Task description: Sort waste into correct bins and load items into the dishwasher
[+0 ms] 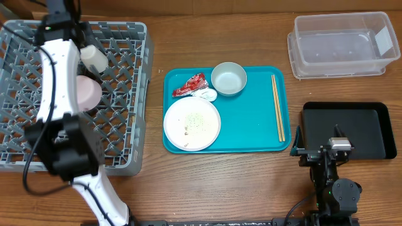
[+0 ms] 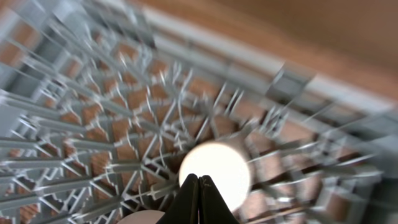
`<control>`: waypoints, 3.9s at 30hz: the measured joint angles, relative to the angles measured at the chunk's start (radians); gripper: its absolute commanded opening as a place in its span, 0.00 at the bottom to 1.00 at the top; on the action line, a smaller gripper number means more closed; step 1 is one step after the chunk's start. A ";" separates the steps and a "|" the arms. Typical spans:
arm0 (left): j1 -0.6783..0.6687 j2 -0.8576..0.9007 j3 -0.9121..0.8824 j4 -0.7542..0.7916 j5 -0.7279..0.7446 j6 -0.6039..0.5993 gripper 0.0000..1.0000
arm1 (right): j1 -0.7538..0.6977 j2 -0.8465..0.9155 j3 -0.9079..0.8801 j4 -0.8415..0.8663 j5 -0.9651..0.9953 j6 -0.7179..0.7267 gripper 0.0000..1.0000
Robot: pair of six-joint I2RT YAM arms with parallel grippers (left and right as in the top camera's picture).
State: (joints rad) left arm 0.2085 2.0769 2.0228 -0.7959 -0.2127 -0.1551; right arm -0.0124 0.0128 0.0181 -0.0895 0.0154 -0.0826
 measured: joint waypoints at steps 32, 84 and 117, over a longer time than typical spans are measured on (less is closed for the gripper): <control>-0.853 0.224 0.012 -0.077 0.286 0.222 0.74 | 0.000 0.000 0.000 -0.001 0.000 0.000 1.00; -0.042 -0.146 0.268 -0.854 0.443 -0.177 0.04 | 0.000 0.000 0.000 0.000 0.000 0.000 1.00; 0.549 -0.128 -0.542 -0.628 1.483 0.505 0.04 | 0.000 0.000 0.000 0.000 0.000 0.000 1.00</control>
State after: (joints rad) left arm 0.7574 1.9491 1.4803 -1.4235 1.2701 0.3496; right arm -0.0124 0.0128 0.0185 -0.0898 0.0154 -0.0826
